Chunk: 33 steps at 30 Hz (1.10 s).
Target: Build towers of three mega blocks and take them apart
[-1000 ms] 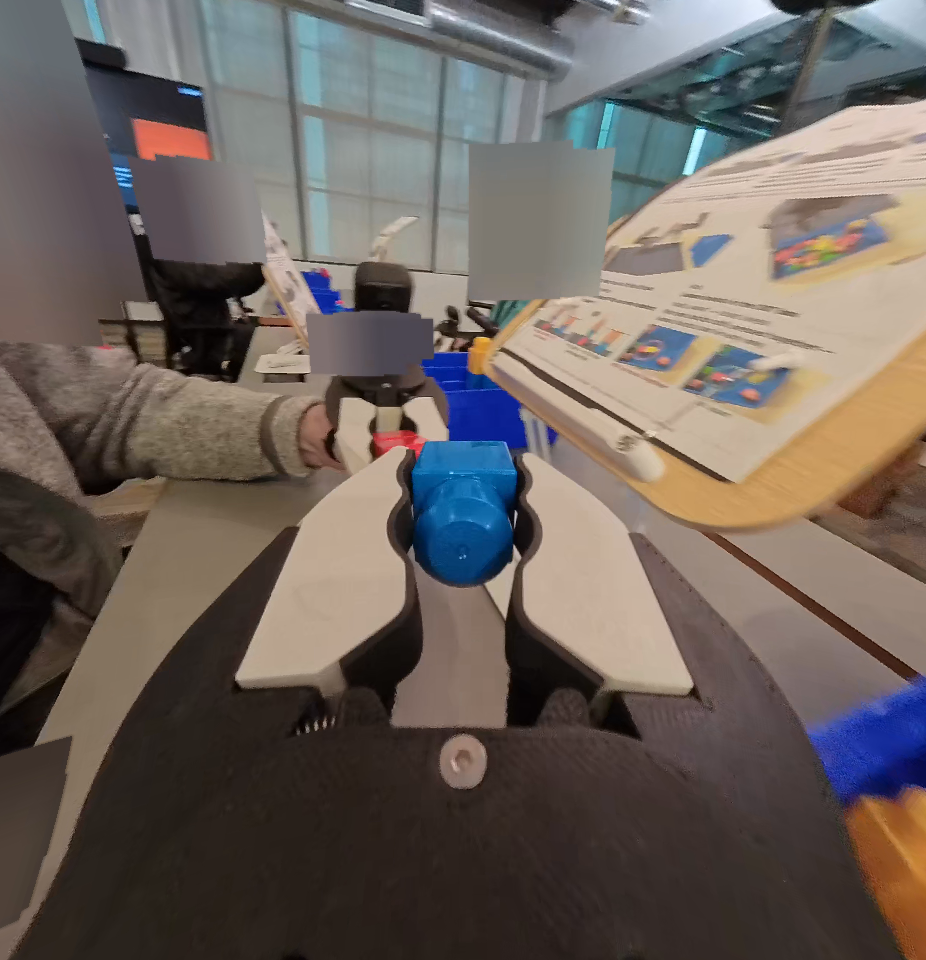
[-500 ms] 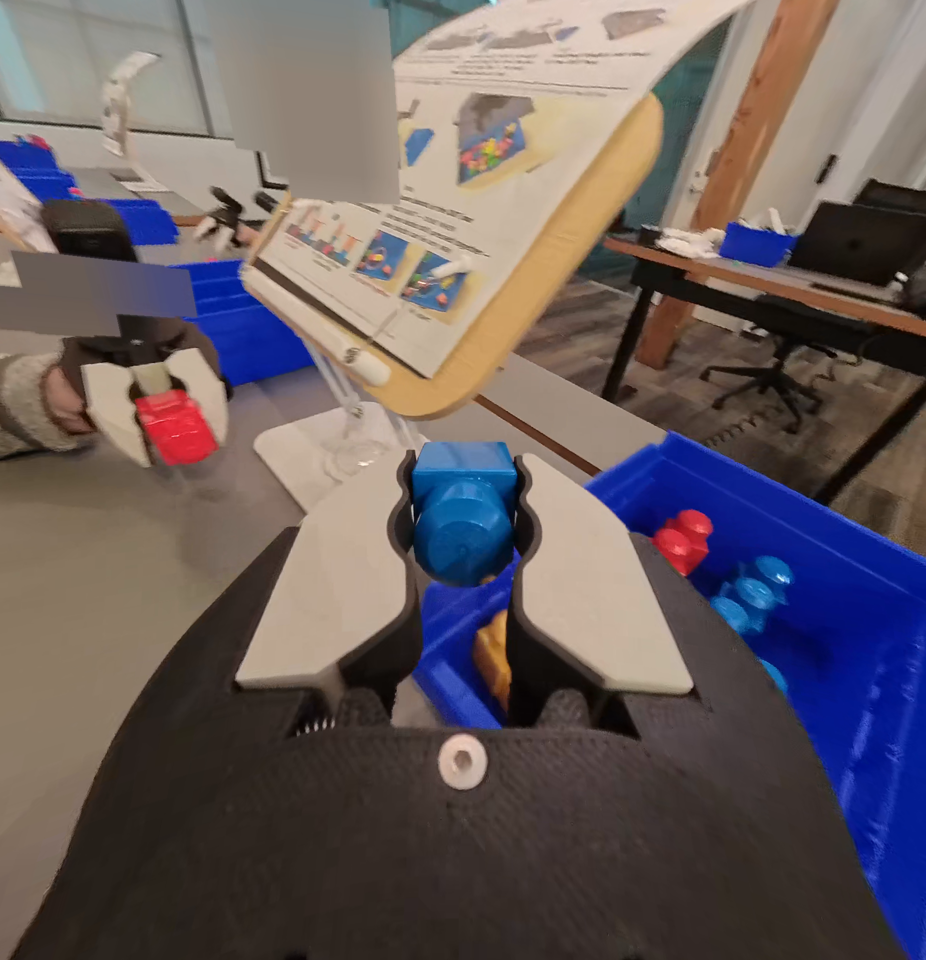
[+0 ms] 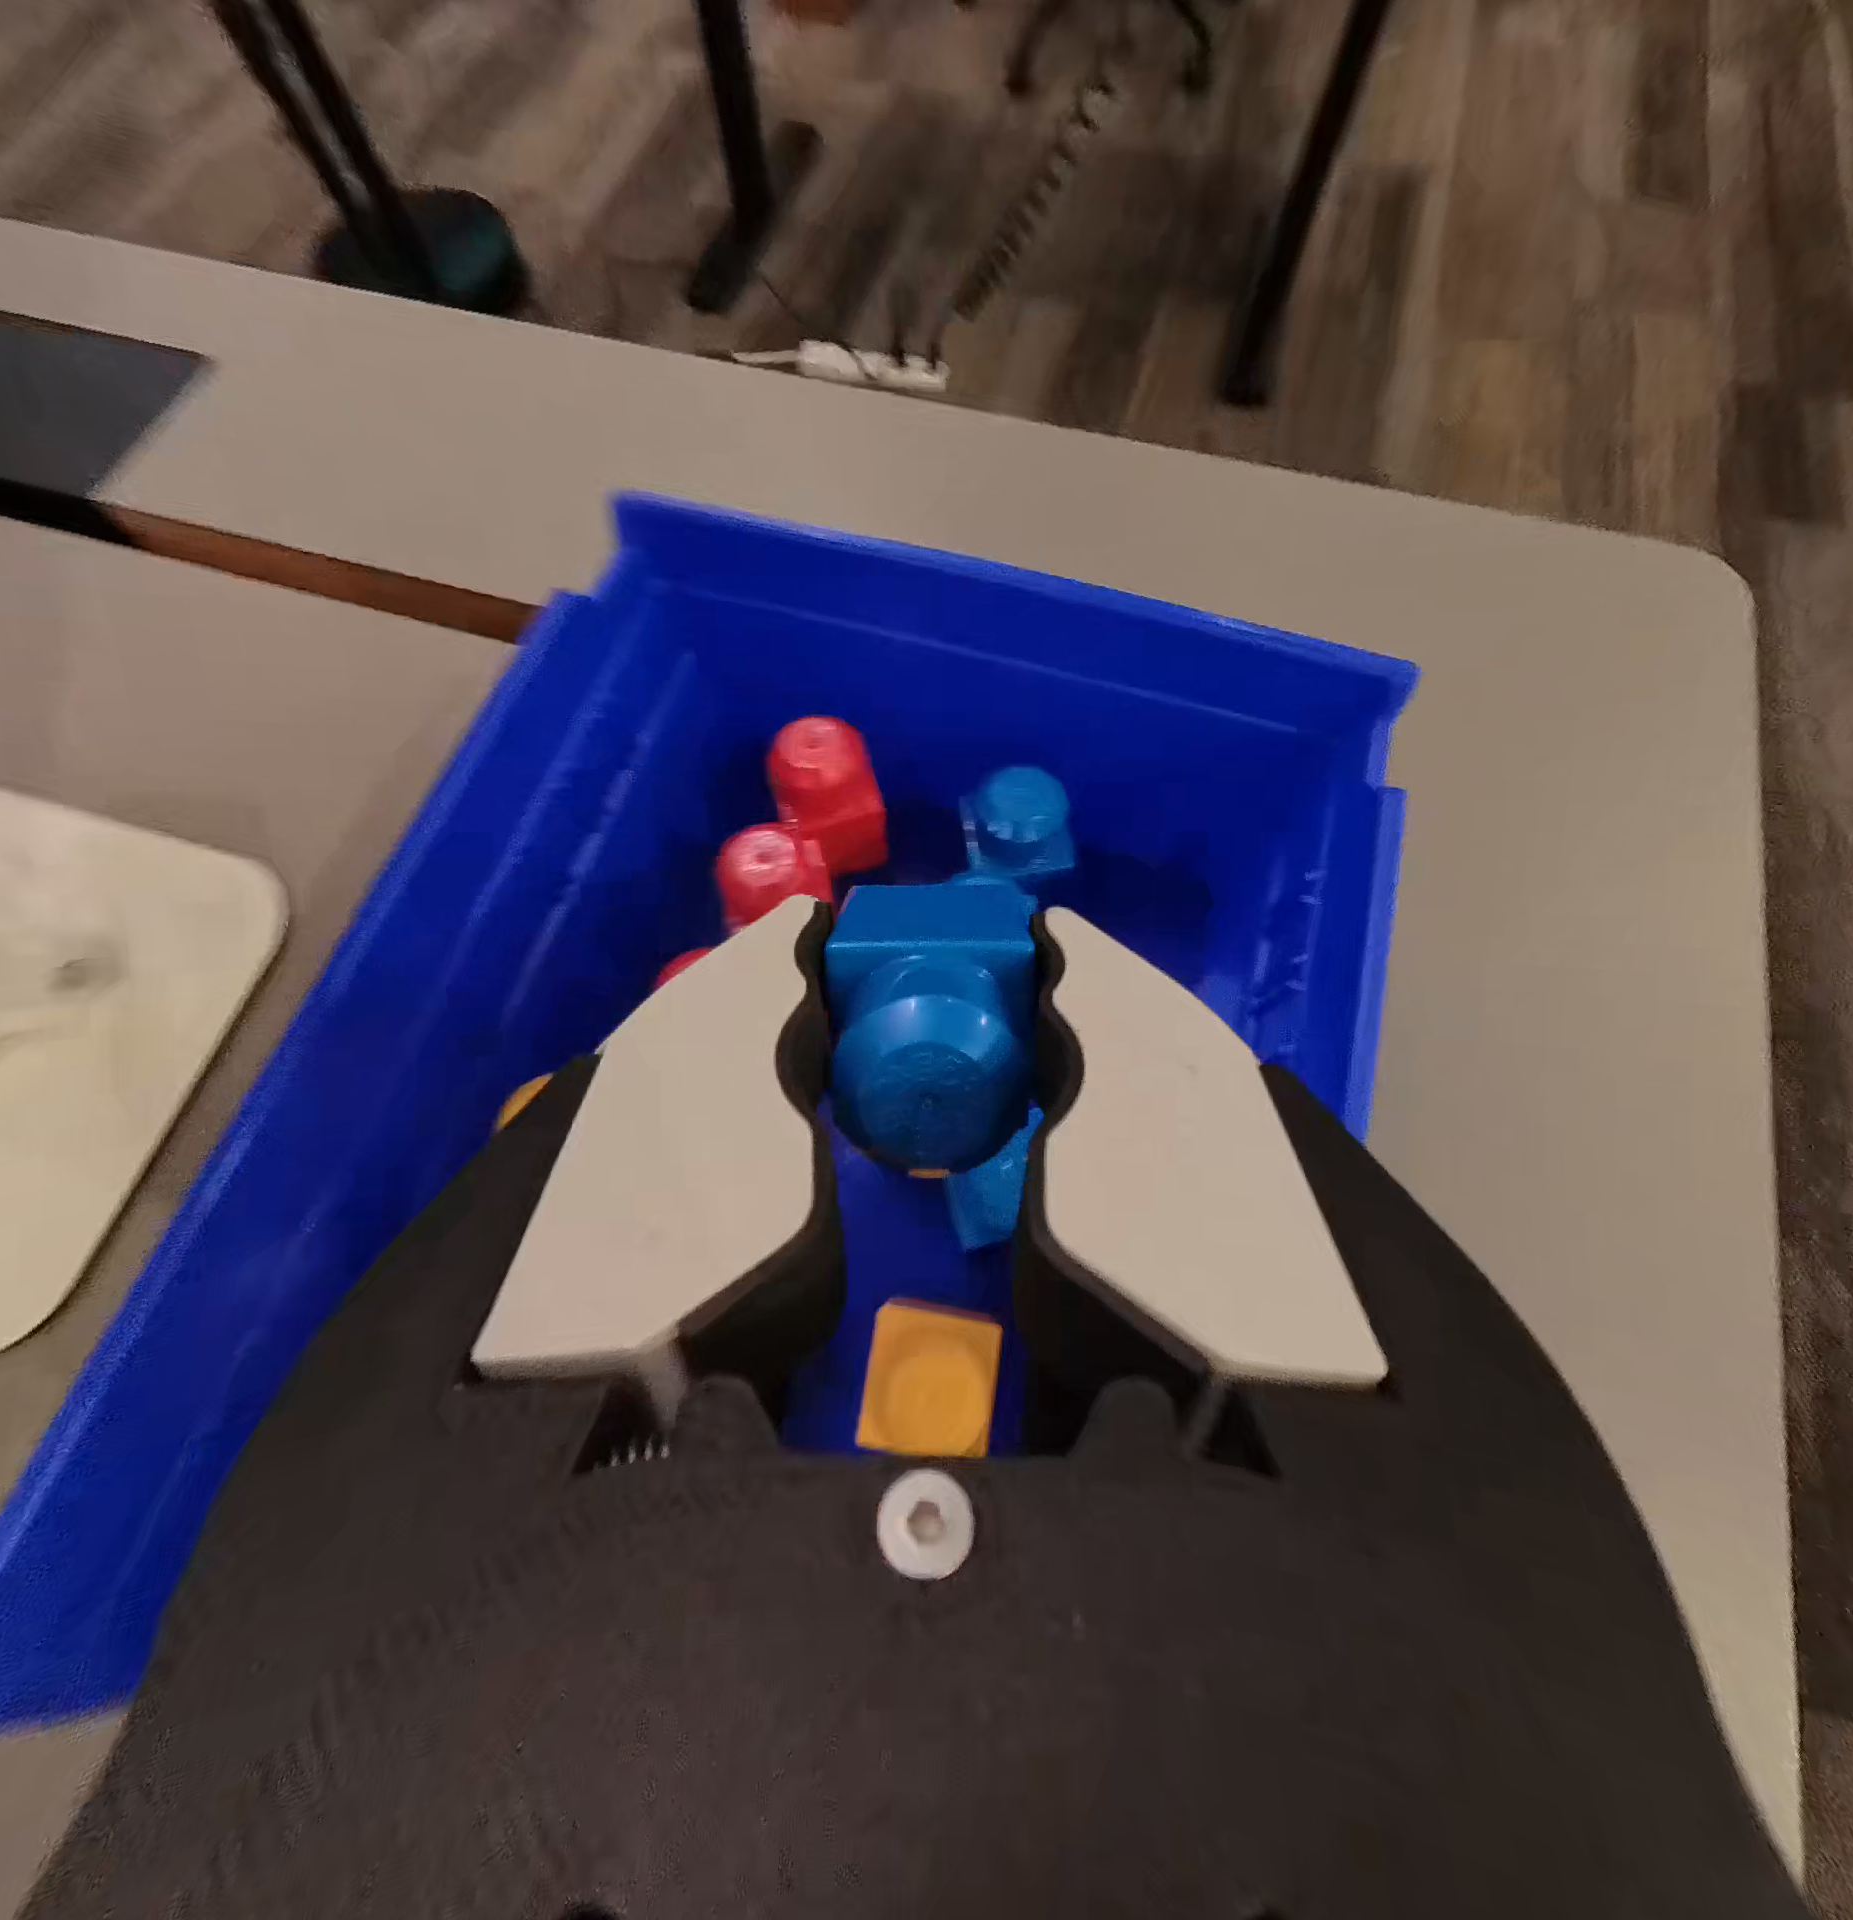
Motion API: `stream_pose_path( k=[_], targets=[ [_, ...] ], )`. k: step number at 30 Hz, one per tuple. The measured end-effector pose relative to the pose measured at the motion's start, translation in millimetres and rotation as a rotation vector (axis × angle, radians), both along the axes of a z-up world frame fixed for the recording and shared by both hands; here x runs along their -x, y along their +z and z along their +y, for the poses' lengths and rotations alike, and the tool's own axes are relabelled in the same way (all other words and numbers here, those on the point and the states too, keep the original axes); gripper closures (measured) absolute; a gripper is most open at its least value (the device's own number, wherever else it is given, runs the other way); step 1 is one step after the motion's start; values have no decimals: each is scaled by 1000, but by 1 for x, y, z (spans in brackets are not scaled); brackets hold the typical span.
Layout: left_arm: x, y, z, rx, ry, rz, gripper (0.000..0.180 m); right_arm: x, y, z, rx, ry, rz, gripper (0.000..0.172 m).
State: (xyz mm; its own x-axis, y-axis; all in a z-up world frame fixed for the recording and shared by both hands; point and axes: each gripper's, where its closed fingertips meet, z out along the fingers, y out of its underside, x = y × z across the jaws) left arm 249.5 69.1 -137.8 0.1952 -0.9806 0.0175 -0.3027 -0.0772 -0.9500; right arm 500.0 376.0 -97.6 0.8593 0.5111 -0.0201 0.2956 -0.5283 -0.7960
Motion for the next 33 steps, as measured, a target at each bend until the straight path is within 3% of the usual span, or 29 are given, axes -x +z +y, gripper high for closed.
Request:
stream_pose_path(
  k=[6, 19, 33],
  targets=[
    [-1, -2, 0, 8, -8, -2, 140, -20, -39, 45, 125, -172, -106, 136],
    [0, -3, 0, 25, -15, -15, 140, -29, -83, 70, 319, -289, -292, 135],
    [1, -2, 0, 32, -15, -22, 139, -26, -77, 69, 356, -275, -324, 124]
  ],
)
